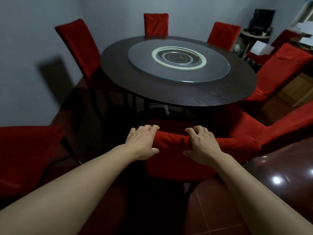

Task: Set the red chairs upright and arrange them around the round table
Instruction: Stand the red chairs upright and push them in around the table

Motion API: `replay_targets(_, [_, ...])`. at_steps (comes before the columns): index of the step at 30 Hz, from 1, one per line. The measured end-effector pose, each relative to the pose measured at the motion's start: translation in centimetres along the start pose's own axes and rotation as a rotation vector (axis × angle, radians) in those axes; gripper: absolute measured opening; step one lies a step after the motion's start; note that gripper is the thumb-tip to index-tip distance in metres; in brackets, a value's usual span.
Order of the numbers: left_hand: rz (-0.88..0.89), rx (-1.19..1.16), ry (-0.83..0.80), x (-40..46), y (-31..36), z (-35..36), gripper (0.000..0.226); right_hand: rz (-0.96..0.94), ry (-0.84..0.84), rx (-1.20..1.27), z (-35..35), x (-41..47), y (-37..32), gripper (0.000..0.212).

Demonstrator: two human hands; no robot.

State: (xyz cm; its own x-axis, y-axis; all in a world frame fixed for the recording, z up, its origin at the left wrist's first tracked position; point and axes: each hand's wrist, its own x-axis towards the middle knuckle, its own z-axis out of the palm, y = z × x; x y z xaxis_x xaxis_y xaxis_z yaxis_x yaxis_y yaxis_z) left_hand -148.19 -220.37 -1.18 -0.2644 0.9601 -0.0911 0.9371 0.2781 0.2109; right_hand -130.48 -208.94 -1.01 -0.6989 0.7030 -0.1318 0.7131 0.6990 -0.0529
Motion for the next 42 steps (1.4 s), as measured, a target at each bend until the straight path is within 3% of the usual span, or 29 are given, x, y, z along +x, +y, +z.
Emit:
replay_targets(9, [-0.172,-0.020,0.041,-10.3,-12.7,-4.9,0.073,-0.180,0.019,0.009,-2.2,0.3,-16.3,0.079])
replay_targets(23, [-0.449,0.080,0.120,-29.2,-38.6,-9.6,0.073,-0.445,-0.027,0.053,-0.5,-0.2,-47.3,0.079])
replay_targets(42, [-0.795,0.070,0.084,-43.5,-57.3,-10.9,0.085,-0.847,-0.087,0.073,2.3,4.2,-73.8,0.084])
